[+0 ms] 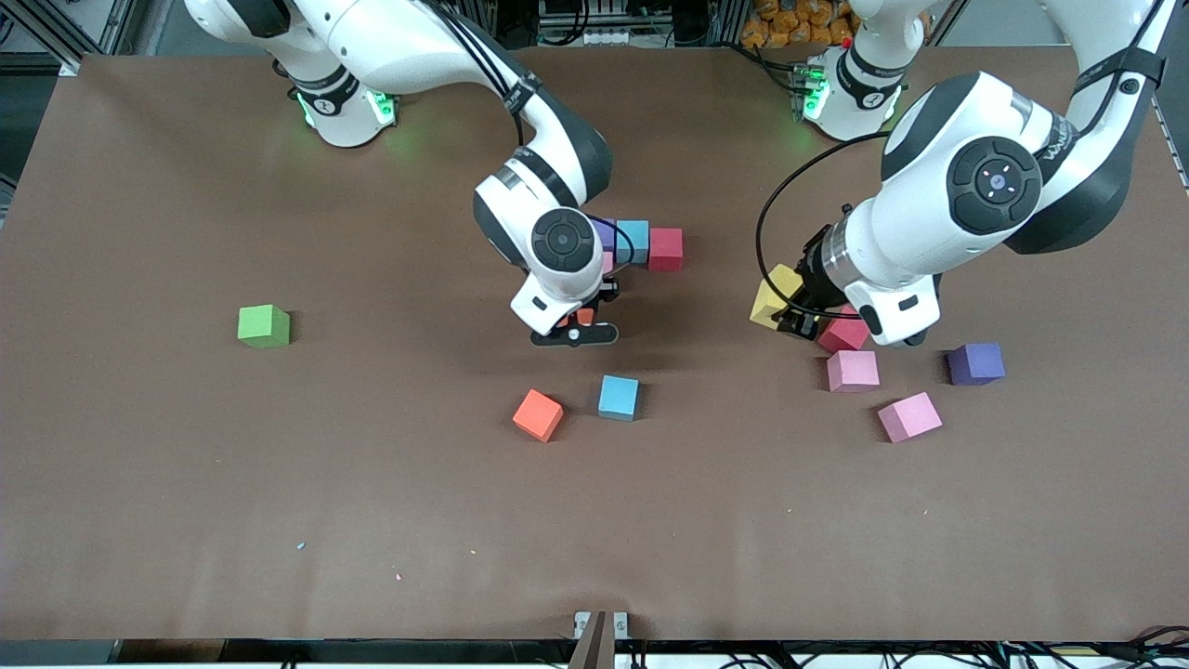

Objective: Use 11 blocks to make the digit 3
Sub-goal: 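Carry the orange cube with the right gripper toward the pink cube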

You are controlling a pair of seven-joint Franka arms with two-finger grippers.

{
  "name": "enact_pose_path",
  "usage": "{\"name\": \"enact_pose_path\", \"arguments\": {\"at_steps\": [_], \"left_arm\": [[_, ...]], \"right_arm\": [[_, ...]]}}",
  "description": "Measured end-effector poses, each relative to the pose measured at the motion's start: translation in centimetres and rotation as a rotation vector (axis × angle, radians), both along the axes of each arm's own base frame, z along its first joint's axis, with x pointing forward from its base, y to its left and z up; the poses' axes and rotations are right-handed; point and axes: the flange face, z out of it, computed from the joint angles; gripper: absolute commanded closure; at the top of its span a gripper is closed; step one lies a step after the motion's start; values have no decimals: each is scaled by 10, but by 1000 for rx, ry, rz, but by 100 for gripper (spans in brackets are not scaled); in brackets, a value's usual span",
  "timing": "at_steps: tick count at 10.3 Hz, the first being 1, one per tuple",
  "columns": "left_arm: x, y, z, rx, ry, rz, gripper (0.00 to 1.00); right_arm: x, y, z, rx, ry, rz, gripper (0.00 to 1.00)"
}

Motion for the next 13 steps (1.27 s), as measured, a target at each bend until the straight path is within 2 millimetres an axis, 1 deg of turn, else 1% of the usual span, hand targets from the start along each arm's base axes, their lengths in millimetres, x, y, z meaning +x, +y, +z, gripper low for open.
{"name": "enact_pose_path", "arguments": {"at_steps": [1,3,4,7,11,13], "left_arm": [[0,0,0,0,0,0,100],[0,-1,0,0,0,-2,100],[-1,-1,0,0,0,-2,100],[-1,-2,0,0,0,-3,100],[-1,-2,0,0,0,-4,100],[-1,-2,0,-1,0,-6,100]], "right_arm": [[-1,6,-7,-4,3,-5,100],[-11,18,-25,-20,16,2,100],[-15,23,-31,-25,20,3,100],[-20,28,-45,-35,26,-5,100],[-37,42,-61,-49,39,24,100],[-39,42,-67,-55,44,25,100]]}}
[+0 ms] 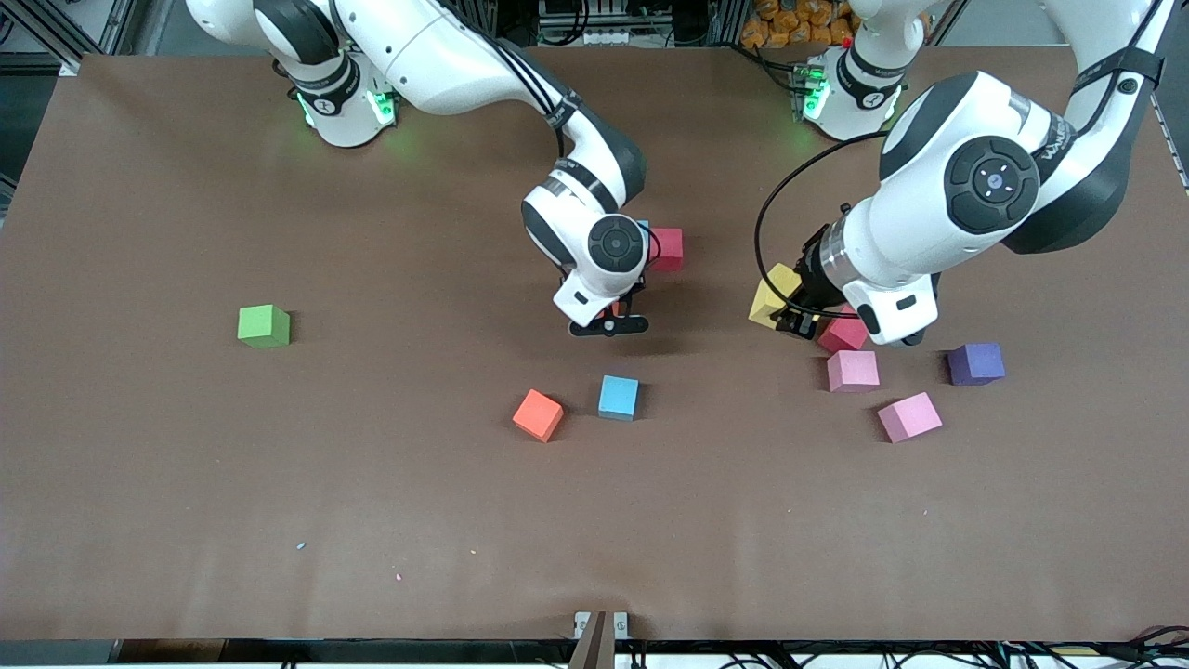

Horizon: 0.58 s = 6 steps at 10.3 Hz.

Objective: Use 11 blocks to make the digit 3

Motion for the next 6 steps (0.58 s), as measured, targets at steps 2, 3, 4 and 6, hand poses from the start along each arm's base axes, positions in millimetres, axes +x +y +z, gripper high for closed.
{"name": "enact_pose_path", "arguments": {"at_steps": [2,3,4,6], "left_arm": [[0,0,0,0,0,-1,100],[0,0,0,0,0,-1,100],[0,0,0,0,0,-1,100],[1,2,0,0,0,3,100]], "right_arm": [[2,-1,-9,1,-3,-4,100],[4,-3,-12,0,-3,-8,100],[7,-5,-14,1,-6,-15,100],[11,-7,-16,5,-10,-21,100]]}}
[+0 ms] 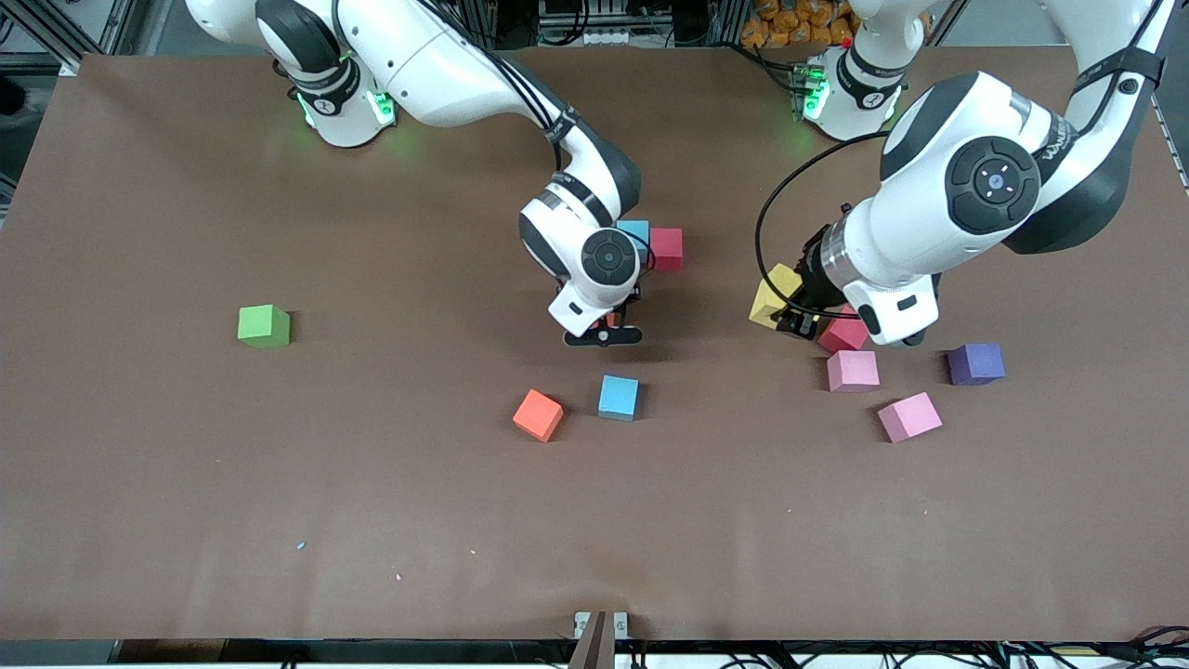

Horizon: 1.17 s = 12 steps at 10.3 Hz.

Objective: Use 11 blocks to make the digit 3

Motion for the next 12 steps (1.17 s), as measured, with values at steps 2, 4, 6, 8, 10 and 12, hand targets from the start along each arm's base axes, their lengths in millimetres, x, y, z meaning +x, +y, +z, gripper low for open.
{"name": "enact_pose_path", "arguments": {"at_steps": [2,4,6,8,10,12], "left_arm": [[2,6,0,1,1,10,100],[2,6,-2,4,7,29,100],[2,6,-2,1,13,44,100],[3,9,-13,5,34,47,100],[11,18,-31,1,68,59,100],[13,21,-37,-6,83,65,100]], "right_arm": [[0,0,-4,-3,3,0,100],[0,0,-5,-3,3,0,100],[-1,0,-5,-2,2,-1,85],[0,0,-5,-2,1,-4,56],[-1,0,-5,-2,0,-6,29],[-1,0,-5,-2,0,-7,15]]}}
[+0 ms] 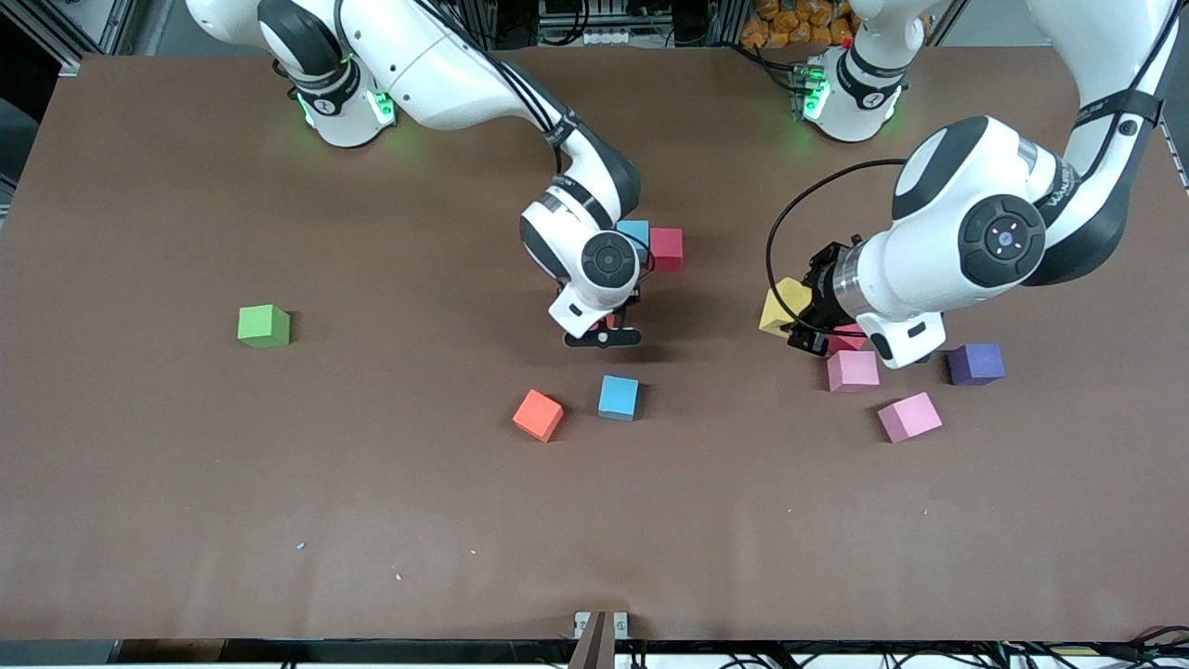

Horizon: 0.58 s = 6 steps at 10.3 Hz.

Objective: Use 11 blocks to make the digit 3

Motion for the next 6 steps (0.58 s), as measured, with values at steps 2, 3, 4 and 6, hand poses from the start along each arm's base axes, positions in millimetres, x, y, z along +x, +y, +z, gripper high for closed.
{"name": "enact_pose_path", "arguments": {"at_steps": [2,3,4,6], "left_arm": [[1,2,-1,-1,2,3,100],[6,10,-7,-6,6,8,100],[13,19,-15,-20,8,5,100],[21,29,-29,-41,22,-3,100]], "right_arm": [[0,0,-1,0,-1,-2,0],[0,0,0,1,-2,-3,0],[1,0,0,1,-2,-3,0],[2,1,2,5,-6,-4,0]]}}
